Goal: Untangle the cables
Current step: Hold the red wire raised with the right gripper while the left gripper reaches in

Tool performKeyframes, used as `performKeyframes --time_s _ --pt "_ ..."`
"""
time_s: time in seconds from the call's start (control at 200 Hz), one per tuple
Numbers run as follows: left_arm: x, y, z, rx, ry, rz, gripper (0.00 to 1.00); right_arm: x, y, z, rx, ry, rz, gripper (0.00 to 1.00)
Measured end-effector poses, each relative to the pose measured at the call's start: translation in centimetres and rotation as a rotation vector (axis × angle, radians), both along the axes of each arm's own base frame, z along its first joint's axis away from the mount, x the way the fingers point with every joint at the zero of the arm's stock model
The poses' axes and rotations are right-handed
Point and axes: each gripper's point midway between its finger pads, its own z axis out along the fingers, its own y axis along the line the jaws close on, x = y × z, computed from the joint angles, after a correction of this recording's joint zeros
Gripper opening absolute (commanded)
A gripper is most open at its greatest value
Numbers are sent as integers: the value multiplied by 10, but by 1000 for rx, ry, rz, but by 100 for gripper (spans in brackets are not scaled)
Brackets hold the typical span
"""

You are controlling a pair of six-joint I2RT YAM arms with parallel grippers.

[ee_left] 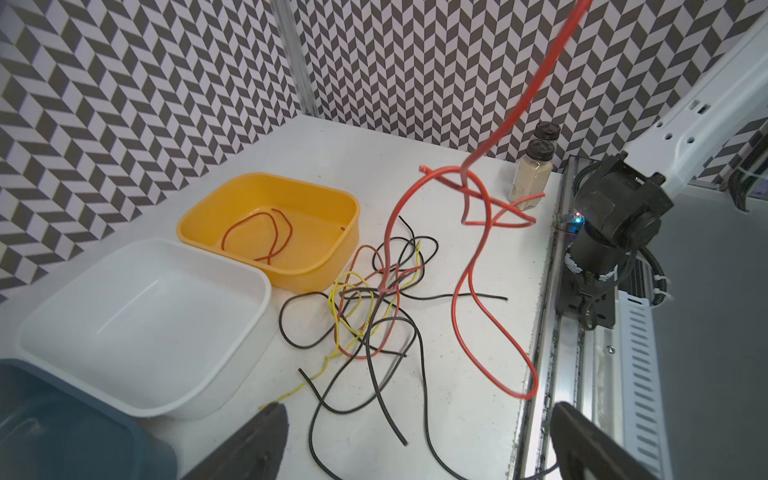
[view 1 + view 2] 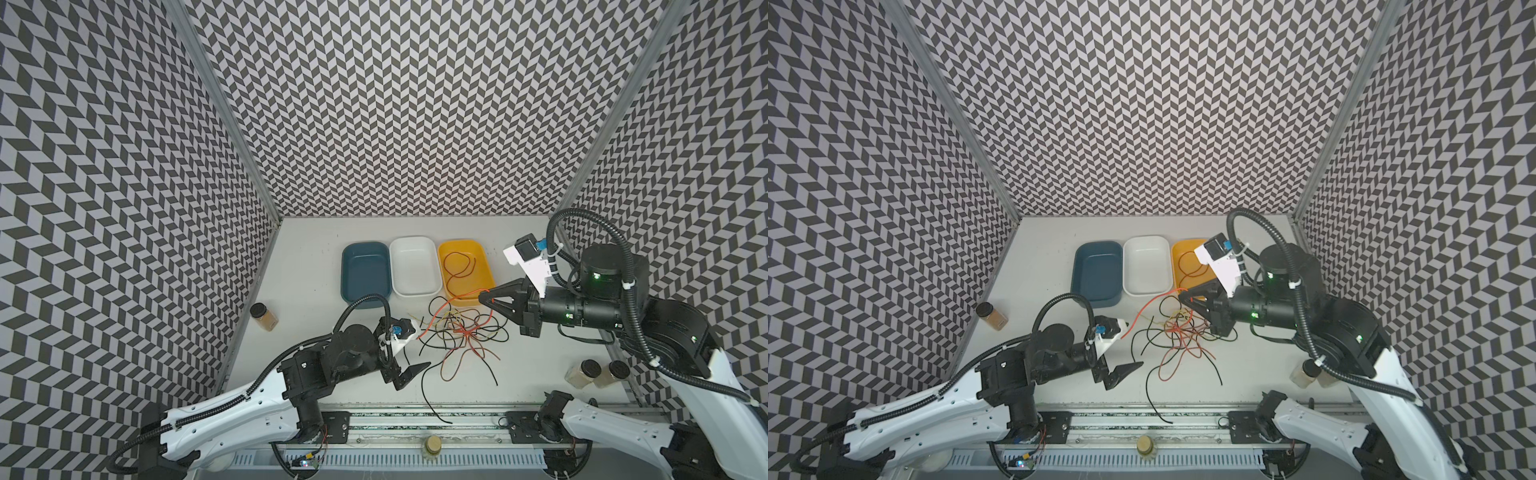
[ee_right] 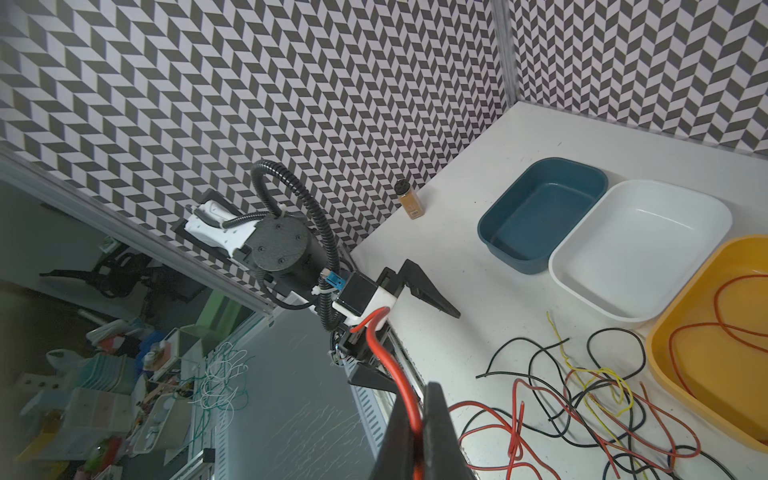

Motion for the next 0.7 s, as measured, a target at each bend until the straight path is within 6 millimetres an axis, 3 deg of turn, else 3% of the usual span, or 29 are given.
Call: performKeyframes --time_s 0.295,0.701 --pt "18 -32 -15 35 -68 -21 100 -2 2 4 18 5 15 0" --pt "45 -50 -15 -56 -48 30 100 -13 7 40 127 -21 72 0"
